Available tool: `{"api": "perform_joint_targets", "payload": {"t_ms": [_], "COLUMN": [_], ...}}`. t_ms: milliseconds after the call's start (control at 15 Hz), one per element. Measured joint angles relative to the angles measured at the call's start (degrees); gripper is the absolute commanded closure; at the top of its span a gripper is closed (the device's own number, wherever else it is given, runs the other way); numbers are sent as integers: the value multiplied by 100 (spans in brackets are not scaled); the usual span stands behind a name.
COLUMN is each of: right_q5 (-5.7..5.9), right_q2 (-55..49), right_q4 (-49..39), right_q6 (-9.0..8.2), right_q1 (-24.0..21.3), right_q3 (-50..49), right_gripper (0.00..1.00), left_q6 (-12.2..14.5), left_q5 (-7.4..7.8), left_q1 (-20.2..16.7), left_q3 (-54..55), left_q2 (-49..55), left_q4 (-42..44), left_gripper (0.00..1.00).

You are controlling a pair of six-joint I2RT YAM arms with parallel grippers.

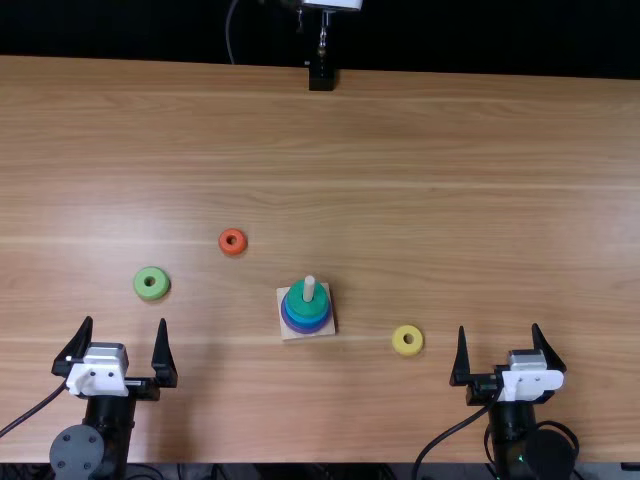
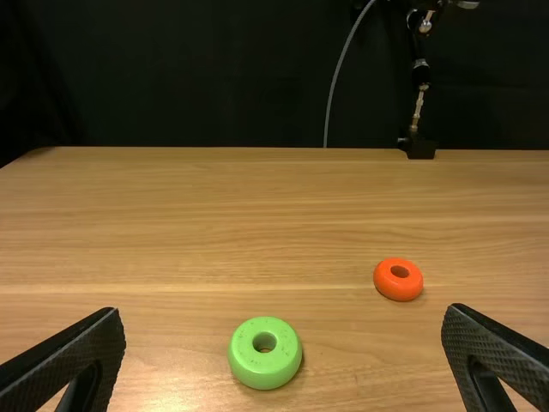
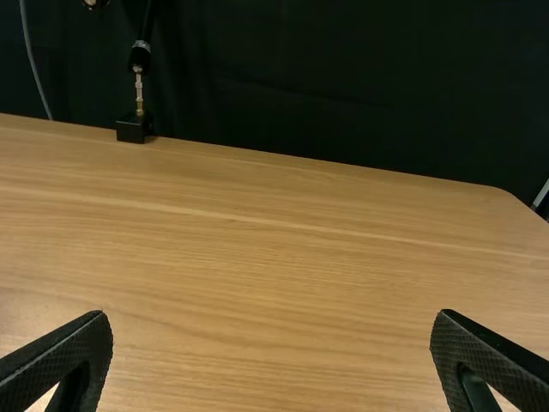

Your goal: Build the Hanoi tower: stack the rings onto the peg from bottom to top in this color order: purple, dark blue, light blue, dark green, light green, yellow, orange.

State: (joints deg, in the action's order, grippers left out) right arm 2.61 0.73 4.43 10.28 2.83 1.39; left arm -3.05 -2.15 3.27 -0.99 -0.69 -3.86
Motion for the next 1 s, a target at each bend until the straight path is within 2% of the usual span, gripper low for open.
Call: {"api": "perform_joint_targets", "payload": {"t_ms": [333,467,600,800,1000], "right_q5": [0,0,0,4,2], "right_q2": [-2,0,0,0,-2], "right_q4": [0,2,2,2,2], "right_q6": [-4,-7,-9,-7,-11], "right_q1": [-2,0,0,0,0], "right_q3": [0,0,0,0,0], "right_gripper": [0,0,0,0,0], "left_q6": [0,0,0,4,4], "left_q5": [-2,-4,-7,4,-2], "left_q1": [-74,-74,-74,-107,-151], "left_q3": [-11,-367,-1228,-2310,-2811], "left_q2": [-107,-848,-1707,-2734,-3921], "left_q4": [105,400,660,634,581], "left_gripper": [0,0,0,0,0]}}
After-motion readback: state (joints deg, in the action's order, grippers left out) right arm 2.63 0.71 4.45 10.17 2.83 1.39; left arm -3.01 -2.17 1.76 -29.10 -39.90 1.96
